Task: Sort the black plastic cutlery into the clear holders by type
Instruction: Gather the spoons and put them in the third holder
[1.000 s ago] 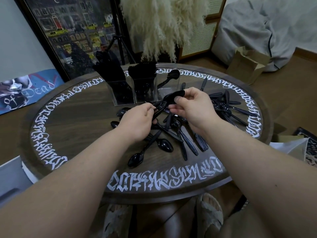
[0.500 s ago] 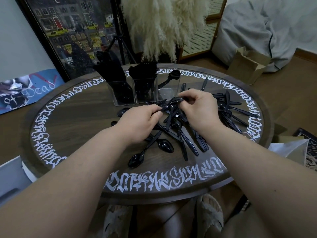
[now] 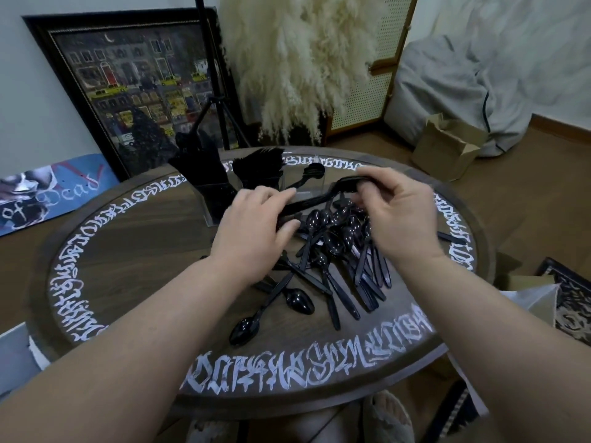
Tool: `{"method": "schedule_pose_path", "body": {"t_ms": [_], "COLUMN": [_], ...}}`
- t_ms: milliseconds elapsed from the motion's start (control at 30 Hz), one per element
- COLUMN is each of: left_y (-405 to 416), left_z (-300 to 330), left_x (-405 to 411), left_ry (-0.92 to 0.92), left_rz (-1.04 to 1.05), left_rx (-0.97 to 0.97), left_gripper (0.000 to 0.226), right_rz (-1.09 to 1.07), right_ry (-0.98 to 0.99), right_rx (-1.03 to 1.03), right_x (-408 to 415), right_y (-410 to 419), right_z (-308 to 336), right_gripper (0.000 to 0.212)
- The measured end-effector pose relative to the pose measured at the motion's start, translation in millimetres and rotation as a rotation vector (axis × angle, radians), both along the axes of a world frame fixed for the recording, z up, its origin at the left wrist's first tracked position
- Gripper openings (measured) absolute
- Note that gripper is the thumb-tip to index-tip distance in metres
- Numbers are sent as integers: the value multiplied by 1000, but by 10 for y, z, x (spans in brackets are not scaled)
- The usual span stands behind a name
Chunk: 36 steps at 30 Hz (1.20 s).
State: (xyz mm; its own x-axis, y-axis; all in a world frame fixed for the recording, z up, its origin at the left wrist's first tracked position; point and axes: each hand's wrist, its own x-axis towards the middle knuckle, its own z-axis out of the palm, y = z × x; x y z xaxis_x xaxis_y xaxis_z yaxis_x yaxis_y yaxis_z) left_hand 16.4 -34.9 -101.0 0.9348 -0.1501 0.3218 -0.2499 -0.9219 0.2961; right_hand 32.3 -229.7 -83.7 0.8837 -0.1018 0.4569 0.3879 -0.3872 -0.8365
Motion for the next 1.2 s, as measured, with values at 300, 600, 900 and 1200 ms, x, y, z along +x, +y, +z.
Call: {"method": "schedule_pose_path", "body": {"t_ms": [300,600,900,1200], "left_y": [-259,-288,-178,-207], "left_z": [427,305,241,236], "left_x": [865,1228,1139,1213], "left_ry": [-115,-51,-99,-66], "left_rz": [-68,-28,15,-28], "left_rx": [498,593,513,539], "left_gripper": [65,23,17,28], "right_rz": [-230,-213,-47,20], "right_ry": [-379,-532,-480,-300], "right_rx": [-306,-425,-555,-573], "right_x": [489,875,1000,1132], "right_y": [-309,-178,93,224], "right_z": [197,176,-81,-278], "right_gripper": [25,23,23,27]}}
